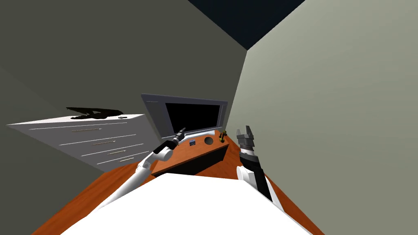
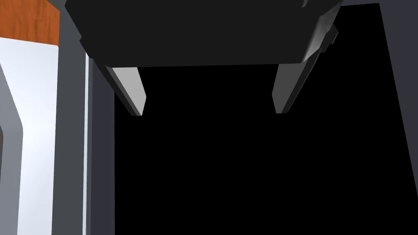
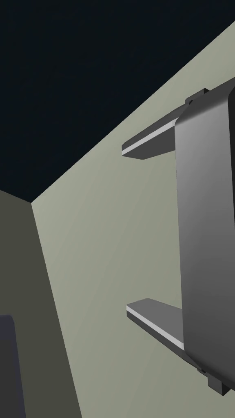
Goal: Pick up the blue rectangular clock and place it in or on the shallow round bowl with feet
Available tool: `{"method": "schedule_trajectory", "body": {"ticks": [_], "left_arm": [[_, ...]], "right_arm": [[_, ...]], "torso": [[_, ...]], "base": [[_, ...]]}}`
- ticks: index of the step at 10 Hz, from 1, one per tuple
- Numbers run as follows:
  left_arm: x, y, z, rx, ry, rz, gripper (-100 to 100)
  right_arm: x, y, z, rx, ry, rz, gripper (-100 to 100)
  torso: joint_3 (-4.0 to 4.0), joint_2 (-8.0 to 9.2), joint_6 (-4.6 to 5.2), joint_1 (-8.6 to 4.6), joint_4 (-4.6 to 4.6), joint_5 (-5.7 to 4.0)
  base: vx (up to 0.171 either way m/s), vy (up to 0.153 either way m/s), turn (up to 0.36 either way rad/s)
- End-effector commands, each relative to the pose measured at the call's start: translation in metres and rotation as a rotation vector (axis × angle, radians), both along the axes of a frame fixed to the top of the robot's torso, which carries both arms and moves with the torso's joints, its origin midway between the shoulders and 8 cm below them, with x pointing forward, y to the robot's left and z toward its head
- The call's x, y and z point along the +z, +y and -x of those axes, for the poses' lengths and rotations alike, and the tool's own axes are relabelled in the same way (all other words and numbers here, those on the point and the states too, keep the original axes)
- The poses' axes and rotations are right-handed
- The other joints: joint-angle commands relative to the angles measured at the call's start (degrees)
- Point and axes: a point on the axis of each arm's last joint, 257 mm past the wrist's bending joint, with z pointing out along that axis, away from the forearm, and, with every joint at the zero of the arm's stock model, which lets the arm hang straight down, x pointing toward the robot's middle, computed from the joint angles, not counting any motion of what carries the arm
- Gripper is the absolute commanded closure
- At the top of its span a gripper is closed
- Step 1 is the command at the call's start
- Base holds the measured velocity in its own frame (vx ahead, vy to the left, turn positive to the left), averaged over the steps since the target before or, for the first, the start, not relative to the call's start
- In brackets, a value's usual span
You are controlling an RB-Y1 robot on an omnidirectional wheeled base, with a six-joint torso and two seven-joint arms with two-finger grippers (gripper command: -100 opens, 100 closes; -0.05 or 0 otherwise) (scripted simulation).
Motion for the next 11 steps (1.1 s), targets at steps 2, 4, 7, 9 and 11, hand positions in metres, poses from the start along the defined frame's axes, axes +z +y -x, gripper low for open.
{"method": "schedule_trajectory", "body": {"ticks": [2, 4, 7, 9, 11], "left_arm": [[-0.033, 0.016, -0.005, 0.018, 0.106, 0.016, -100], [-0.060, 0.031, -0.008, 0.035, 0.191, 0.031, -100], [-0.090, 0.055, -0.014, 0.065, 0.310, 0.072, -100], [-0.111, 0.073, -0.013, 0.094, 0.386, 0.095, -100], [-0.135, 0.084, -0.003, 0.118, 0.449, 0.096, -100]], "right_arm": [[0.000, 0.000, 0.000, 0.000, 0.000, 0.000, 0], [0.000, 0.000, 0.000, 0.000, 0.000, 0.000, 0], [0.000, 0.000, 0.000, 0.000, 0.000, 0.000, 0], [0.000, 0.000, 0.000, 0.000, 0.000, 0.000, 0], [0.000, 0.000, 0.000, 0.000, 0.000, 0.000, 0]], "torso": [[-0.01, -0.01, 0.06, -0.02, 0.00, 0.00], [-0.01, -0.02, 0.06, -0.03, 0.00, -0.01], [-0.03, -0.06, 0.00, -0.02, -0.01, 0.00], [-0.04, -0.07, -0.02, -0.03, -0.02, 0.00], [-0.04, -0.07, -0.01, -0.04, -0.02, -0.01]], "base": [[-0.020, 0.011, -0.188], [-0.015, 0.011, -0.191], [-0.009, 0.007, -0.207], [-0.004, 0.008, -0.178], [-0.001, 0.005, -0.091]]}}
